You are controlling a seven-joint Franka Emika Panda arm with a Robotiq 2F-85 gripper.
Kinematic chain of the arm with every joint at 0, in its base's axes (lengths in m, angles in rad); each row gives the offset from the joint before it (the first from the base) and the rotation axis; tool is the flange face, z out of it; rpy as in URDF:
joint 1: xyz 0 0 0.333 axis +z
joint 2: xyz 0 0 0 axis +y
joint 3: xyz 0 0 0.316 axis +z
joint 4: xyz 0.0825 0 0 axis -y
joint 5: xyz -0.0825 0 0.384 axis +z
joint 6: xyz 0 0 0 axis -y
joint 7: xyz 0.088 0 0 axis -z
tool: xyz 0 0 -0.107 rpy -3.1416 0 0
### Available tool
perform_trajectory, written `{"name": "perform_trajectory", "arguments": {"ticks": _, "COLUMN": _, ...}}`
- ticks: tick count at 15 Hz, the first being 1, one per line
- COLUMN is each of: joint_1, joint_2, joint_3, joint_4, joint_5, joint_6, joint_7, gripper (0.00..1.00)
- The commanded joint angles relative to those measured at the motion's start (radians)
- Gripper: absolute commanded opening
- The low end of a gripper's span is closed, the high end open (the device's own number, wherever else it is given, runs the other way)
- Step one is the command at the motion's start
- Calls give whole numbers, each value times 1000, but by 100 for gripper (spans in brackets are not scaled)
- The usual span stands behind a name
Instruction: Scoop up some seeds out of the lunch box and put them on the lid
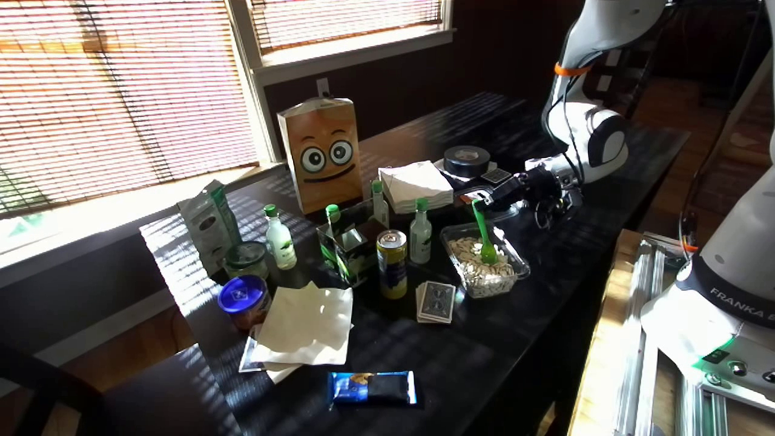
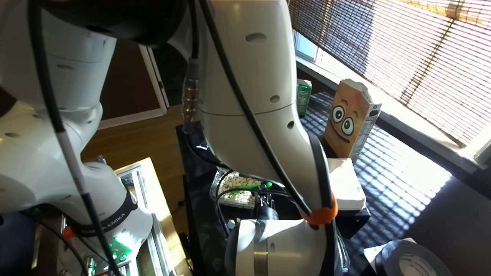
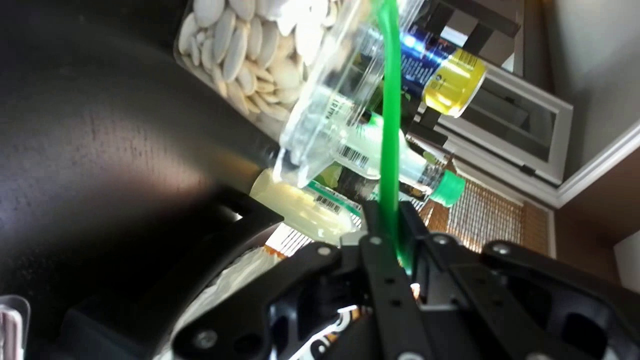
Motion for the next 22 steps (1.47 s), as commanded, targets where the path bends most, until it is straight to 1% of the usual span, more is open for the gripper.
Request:
{"name": "perform_trajectory", "arguments": {"ticks": 1, "joint_1": 6, "joint_2": -68, "joint_3": -20, "joint_4": -51, "joint_5": -61, "joint_6": -10, "joint_7": -160, "gripper": 3}}
{"name": "perform_trajectory", "arguments": {"ticks": 6, "joint_1": 19, "joint_2": -142, "joint_3": 2, "joint_4": -92, "joint_5": -17, "joint_6": -16, "joint_7": -303, "gripper": 3}}
{"name": "perform_trajectory", "arguments": {"ticks": 10, "joint_1": 34, "joint_2": -172, "joint_3": 12, "joint_4": -88, "joint_5": 1, "joint_6": -4, "joint_7": -388, "gripper": 3}}
{"name": "perform_trajectory", "arguments": {"ticks": 12, "joint_1": 45, "joint_2": -182, "joint_3": 12, "joint_4": -83, "joint_5": 10, "joint_6": 14, "joint_7": -428, "gripper": 3}}
{"name": "perform_trajectory", "arguments": {"ticks": 16, "joint_1": 74, "joint_2": -165, "joint_3": 19, "joint_4": -73, "joint_5": 59, "joint_6": 104, "joint_7": -510, "gripper": 3}}
{"name": "perform_trajectory", "arguments": {"ticks": 19, "joint_1": 94, "joint_2": -152, "joint_3": 29, "joint_4": -74, "joint_5": 84, "joint_6": 160, "joint_7": -513, "gripper": 3}}
{"name": "perform_trajectory", "arguments": {"ticks": 22, "joint_1": 106, "joint_2": -152, "joint_3": 31, "joint_4": -88, "joint_5": 87, "joint_6": 177, "joint_7": -411, "gripper": 3}}
